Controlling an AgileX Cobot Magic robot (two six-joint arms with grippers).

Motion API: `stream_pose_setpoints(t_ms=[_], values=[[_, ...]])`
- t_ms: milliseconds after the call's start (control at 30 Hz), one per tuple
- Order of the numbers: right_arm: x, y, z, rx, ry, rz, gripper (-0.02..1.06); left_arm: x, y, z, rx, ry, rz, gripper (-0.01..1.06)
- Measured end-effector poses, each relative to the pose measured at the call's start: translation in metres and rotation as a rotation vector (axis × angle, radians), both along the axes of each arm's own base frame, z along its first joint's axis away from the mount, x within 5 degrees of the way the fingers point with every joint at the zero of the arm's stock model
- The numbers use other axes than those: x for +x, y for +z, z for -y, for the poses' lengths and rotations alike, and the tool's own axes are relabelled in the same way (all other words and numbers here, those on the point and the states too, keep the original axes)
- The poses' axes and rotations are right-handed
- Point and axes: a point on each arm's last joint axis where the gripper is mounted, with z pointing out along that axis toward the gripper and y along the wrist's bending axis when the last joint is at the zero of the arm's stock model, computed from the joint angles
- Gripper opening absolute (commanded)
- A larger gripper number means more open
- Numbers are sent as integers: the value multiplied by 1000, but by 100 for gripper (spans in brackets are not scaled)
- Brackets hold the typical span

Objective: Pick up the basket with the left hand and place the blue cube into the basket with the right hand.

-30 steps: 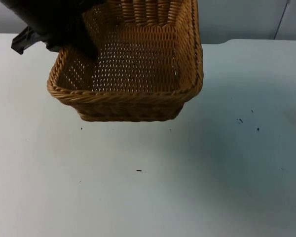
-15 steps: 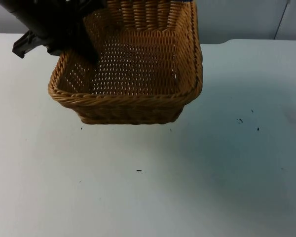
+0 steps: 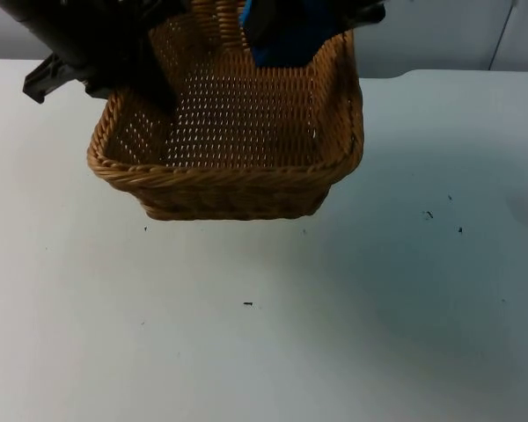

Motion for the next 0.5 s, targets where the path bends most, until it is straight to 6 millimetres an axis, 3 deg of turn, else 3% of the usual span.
stream_pose_setpoints(t_ms=[500], values=[[28,-31,-21,-36,36,-72,0,0,0,0,-6,3,-1,0]])
